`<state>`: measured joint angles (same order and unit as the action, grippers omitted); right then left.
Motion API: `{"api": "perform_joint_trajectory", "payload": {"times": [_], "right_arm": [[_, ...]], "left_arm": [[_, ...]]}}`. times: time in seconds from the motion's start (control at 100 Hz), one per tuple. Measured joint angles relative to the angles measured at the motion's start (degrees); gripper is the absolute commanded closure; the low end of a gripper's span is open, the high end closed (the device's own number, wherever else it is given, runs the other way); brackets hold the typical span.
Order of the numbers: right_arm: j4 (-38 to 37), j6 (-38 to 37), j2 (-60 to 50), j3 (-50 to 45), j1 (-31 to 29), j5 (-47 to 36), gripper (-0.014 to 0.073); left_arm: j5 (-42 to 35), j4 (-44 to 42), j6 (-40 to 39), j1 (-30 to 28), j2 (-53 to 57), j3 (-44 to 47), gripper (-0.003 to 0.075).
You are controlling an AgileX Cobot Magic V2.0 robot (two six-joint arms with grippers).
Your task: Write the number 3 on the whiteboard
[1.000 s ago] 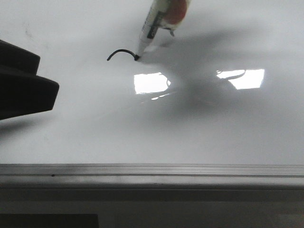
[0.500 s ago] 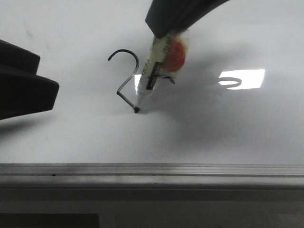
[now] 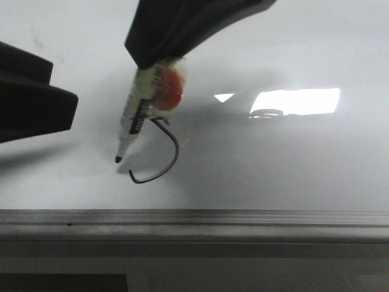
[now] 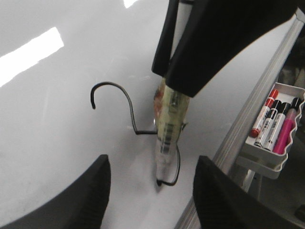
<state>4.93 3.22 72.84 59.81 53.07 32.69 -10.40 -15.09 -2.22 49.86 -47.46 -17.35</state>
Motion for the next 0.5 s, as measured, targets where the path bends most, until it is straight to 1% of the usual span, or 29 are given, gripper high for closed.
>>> {"api": "perform_joint_trajectory", "payload": {"times": [0.16,0.38,0.45,0.5], "right_arm": [[0.0,0.0,-0.5,0.2,2.8,-0.4,0.0655],[-0.3,0.0,-0.5,2.5,6.1,-0.4,0.0655],[-0.4,0.0,-0.6,3.1,6.5,-0.4,0.0655],[-0.5,0.0,-0.6,3.3,6.6,-0.4,0.0655]], "left_arm": [[-2.9,-0.2,0.0,0.0,-1.4,0.0,0.0367],[-3.4,-0.3,0.0,0.0,-3.7,0.0,0.0367],[-3.4,-0.3,0.0,0.0,-4.0,0.0,0.0378],[-3.4,-0.3,0.0,0.0,-4.0,0.0,0.0399]]}}
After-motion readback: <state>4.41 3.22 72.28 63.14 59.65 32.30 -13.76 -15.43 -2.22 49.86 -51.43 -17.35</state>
